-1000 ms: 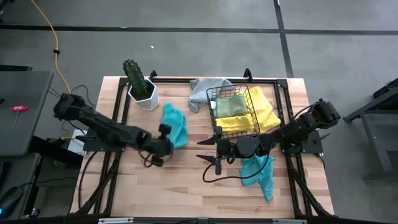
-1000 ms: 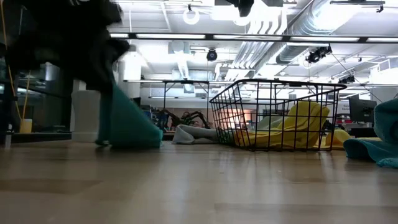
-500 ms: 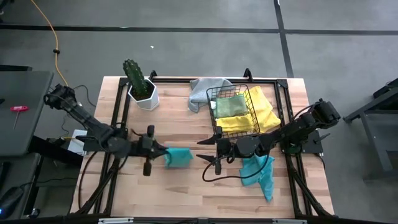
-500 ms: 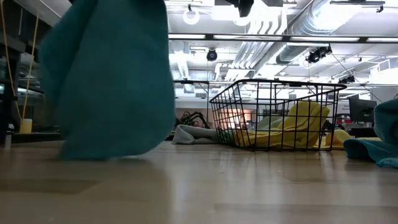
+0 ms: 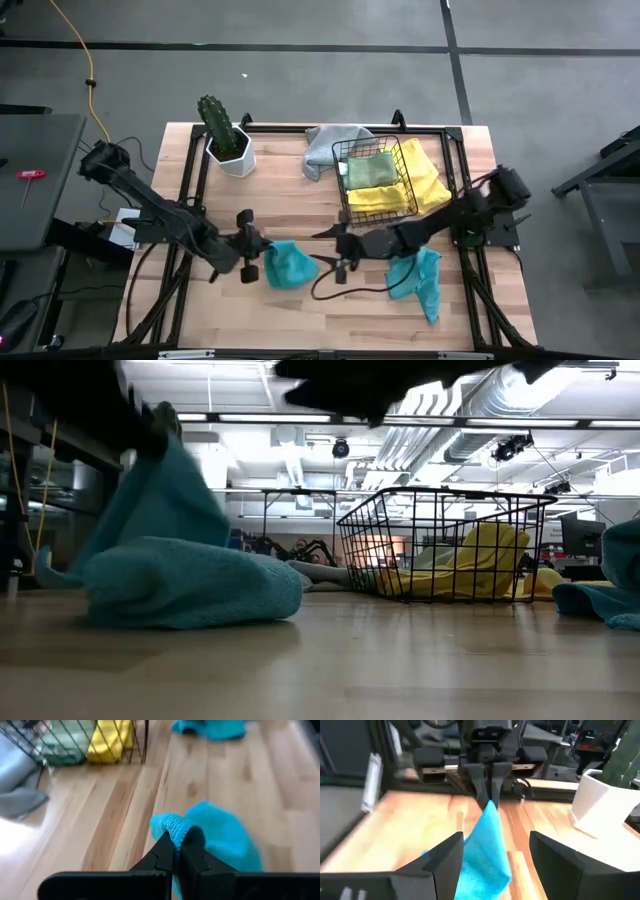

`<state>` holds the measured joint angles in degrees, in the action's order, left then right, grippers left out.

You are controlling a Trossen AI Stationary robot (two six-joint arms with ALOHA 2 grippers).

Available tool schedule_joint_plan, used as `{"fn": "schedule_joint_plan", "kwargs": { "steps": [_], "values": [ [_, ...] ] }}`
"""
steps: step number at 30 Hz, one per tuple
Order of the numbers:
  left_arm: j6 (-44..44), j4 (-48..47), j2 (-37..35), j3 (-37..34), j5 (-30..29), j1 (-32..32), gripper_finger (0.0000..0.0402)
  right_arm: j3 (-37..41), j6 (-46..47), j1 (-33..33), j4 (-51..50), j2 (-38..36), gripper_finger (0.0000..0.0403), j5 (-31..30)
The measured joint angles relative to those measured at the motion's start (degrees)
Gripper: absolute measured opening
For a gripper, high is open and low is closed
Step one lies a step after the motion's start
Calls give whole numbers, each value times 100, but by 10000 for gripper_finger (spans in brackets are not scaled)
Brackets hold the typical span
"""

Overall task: Fold microfiber towels
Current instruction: Fold the top blue microfiber towel

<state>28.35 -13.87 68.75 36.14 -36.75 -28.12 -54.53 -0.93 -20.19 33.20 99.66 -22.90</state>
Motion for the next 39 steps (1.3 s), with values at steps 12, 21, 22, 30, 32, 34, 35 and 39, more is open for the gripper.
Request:
{"fn": "schedule_joint_plan", "kwargs": {
  "steps": [12,21,22,30,32,34,35,39],
  "values": [
    [607,-308,1770,-8,589,353,0,-2199,-612,42,-1829,1813,220,-213],
    [750,79,1234,9,-35,93,0,-3328,-387,70,-2459,2494,220,-891],
    [749,69,1082,11,-149,74,0,-3385,-385,72,-2434,2496,220,-972],
    [751,118,172,13,-426,-193,0,-3597,-134,55,-2440,2499,220,-1575],
    [748,209,125,13,-456,-286,0,-3578,-28,70,-2483,2500,220,-1752],
    [723,247,125,11,-472,-340,0,-3577,102,87,-2568,2500,220,-1763],
    [672,280,118,10,-486,-373,0,-3577,169,99,-2674,2500,220,-1766],
    [578,337,111,11,-405,-400,0,-3571,241,118,-2952,2500,220,-2039]
  ]
}}
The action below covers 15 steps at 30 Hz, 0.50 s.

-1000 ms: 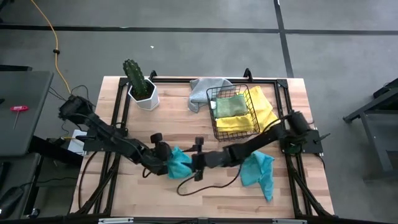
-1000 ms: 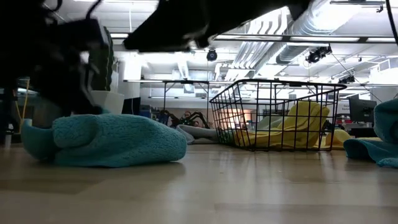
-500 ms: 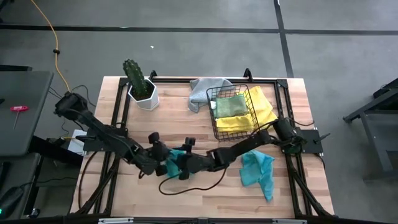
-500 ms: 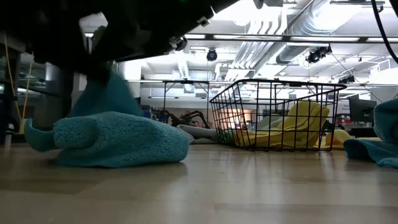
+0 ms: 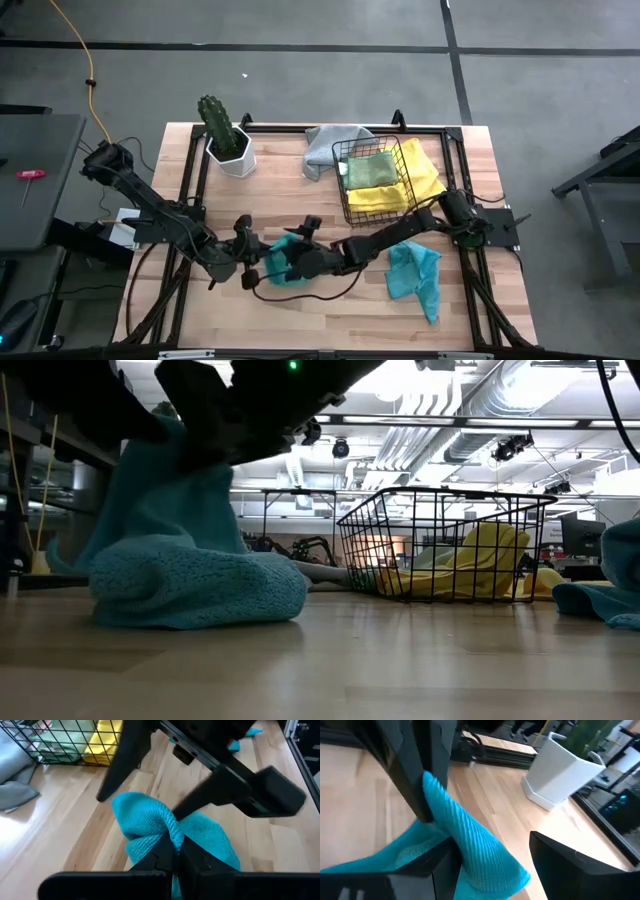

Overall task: Fold microfiber towels
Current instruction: Fold the top blue microfiber towel

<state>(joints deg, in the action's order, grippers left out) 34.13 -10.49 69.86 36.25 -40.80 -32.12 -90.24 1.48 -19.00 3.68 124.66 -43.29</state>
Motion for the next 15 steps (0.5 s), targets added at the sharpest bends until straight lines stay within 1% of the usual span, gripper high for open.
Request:
{"fn": "schedule_joint_plan", "kwargs": {
  "steps": [8,13,15],
  "values": [
    [5,-156,-62,0,167,-2,0,-22,-23,-160,-556,-26,220,-462],
    [16,-211,-60,0,331,-6,0,-454,-38,-289,-1210,-50,220,-758],
    [17,-211,-60,0,328,-20,0,-645,-37,-341,-1550,-52,220,-776]
  ]
}}
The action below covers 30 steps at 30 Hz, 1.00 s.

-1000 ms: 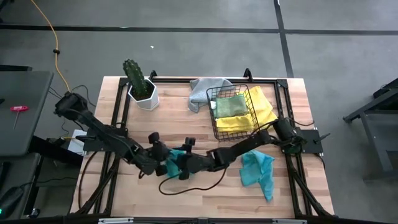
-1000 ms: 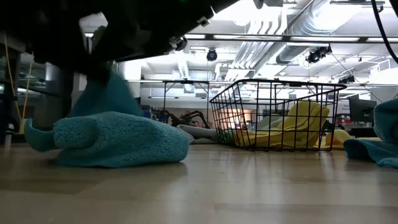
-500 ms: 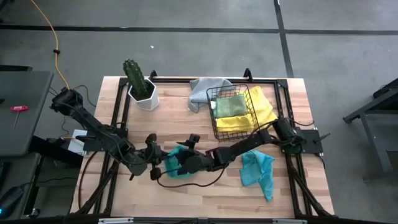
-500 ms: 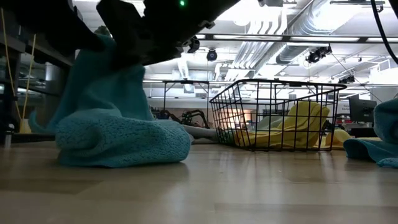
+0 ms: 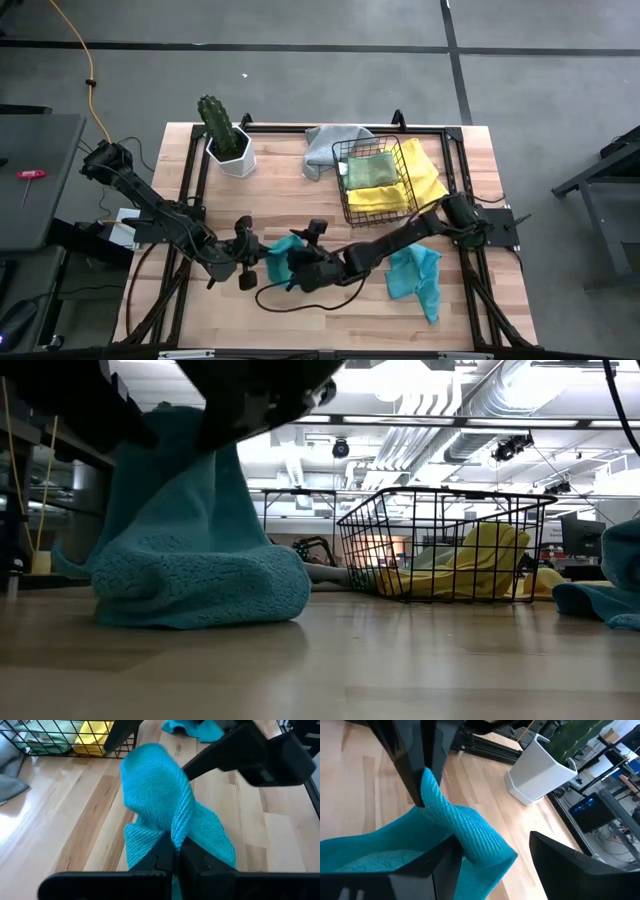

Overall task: Fold microfiber towels
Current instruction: Fold the top blue microfiber towel

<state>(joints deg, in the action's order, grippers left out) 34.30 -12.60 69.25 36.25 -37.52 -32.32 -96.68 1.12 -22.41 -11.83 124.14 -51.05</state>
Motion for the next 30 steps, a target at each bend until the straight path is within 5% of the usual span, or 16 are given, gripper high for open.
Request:
{"fn": "schedule_joint_plan", "kwargs": {
  "steps": [15,24,30],
  "values": [
    [4,-157,4,0,42,-10,0,-638,48,-298,-825,-7,220,-373],
    [4,-127,4,0,44,-10,0,-638,644,-50,-1088,-7,220,876],
    [3,-127,4,0,87,-10,0,-638,792,6,-1233,-4,212,929]
  ]
}}
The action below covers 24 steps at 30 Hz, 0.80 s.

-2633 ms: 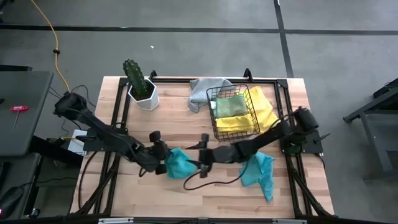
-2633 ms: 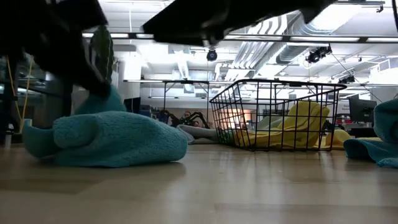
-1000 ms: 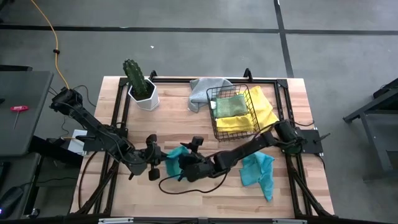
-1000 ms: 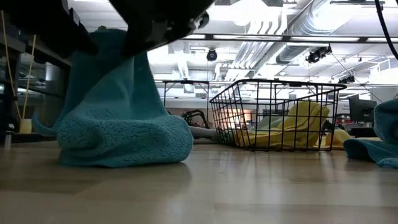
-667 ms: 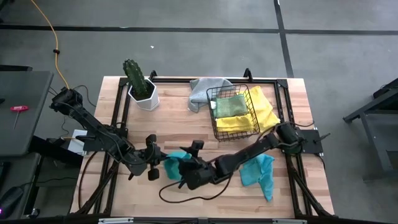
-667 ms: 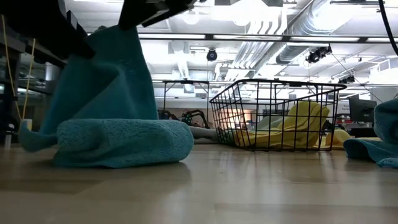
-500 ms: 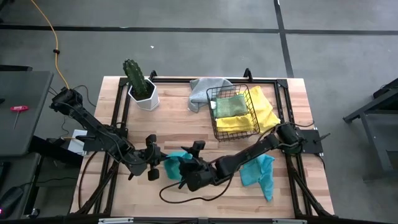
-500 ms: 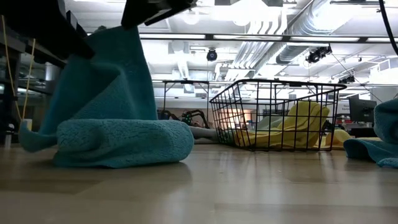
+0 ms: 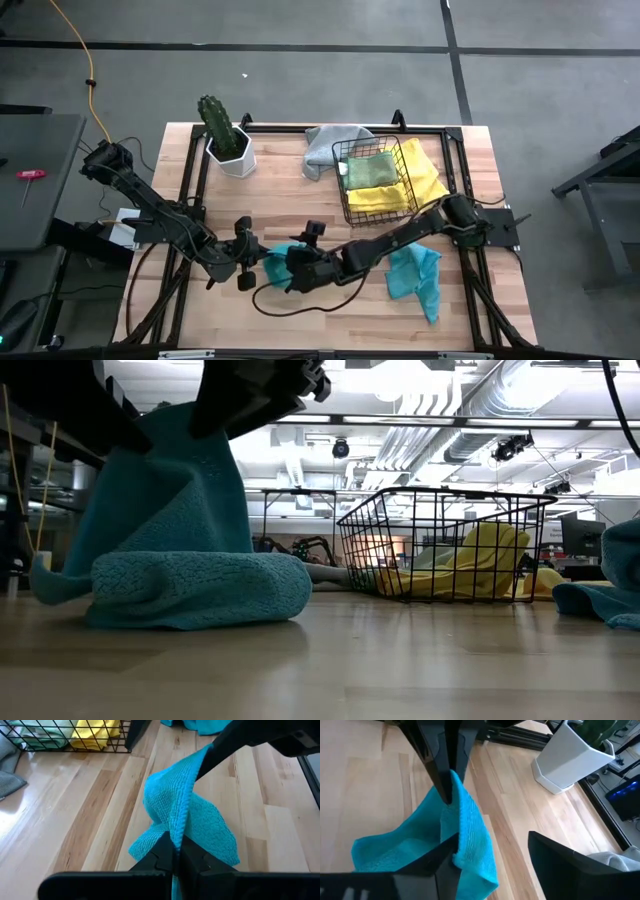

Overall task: Fold microfiber towels
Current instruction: Fold the top blue microfiber towel

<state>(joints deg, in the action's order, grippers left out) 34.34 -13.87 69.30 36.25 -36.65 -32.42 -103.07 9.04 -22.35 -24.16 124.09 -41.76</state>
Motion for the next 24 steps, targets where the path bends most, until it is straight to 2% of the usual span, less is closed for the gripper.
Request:
{"fn": "schedule_joint_plan", "kwargs": {
  "steps": [4,15,24],
  "values": [
    [0,-1,0,0,1,0,0,0,-33,-22,1,0,174,-2],
    [-1,-2,0,0,1,0,0,0,-415,-107,267,0,15,-15],
    [-46,-25,0,0,-39,0,7,2,-451,-112,286,0,2,-30]
  ]
}}
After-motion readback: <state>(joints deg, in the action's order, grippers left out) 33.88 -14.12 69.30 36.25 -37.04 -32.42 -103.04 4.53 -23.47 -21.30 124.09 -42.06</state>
